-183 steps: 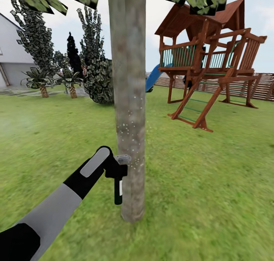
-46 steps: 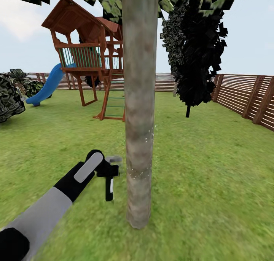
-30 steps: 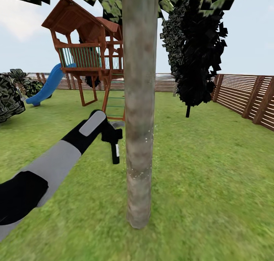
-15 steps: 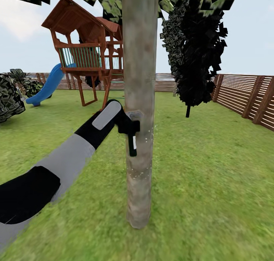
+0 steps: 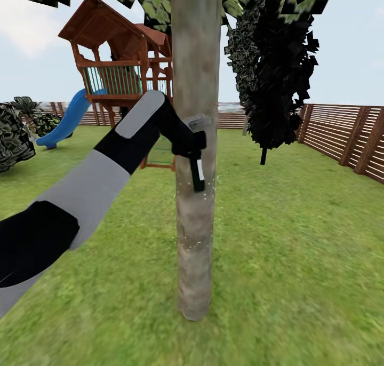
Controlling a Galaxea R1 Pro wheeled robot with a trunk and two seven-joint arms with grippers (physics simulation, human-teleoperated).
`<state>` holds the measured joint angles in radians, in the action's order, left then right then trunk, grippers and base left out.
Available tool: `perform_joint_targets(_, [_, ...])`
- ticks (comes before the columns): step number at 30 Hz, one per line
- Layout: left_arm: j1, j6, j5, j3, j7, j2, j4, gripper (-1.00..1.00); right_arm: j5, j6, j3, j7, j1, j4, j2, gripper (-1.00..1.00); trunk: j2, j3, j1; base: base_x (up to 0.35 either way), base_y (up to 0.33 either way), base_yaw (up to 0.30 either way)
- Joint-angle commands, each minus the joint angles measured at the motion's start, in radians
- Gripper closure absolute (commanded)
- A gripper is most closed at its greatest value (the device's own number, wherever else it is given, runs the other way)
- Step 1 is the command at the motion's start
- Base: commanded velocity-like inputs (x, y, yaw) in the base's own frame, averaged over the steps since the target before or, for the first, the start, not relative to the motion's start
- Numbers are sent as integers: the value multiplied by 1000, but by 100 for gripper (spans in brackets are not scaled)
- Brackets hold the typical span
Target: In the garden, pick up the pesticide atomizer on the floor and spray pesticide onto both trees until each tree trunk is fully covered.
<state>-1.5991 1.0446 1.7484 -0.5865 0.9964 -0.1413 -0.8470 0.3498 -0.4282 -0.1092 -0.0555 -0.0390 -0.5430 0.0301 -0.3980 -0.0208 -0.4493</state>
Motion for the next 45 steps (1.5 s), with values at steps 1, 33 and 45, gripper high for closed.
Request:
perform_joint_targets(1, [-2, 3, 13, -1, 20, 0, -9, 100, 8, -4, -7, -6, -1, 1, -1, 100, -2, -2, -1, 0, 0, 0])
perform_joint_targets(33, [643, 3, -165, -212, 25, 82, -232, 100, 6, -4, -7, -6, -1, 2, -1, 100, -2, -2, -1, 0, 0, 0])
perform_joint_targets(45, [674, -24, -165, -208, 16, 100, -248, 100, 6, -4, -7, -6, -1, 3, -1, 100, -2, 0, -1, 0, 0, -145])
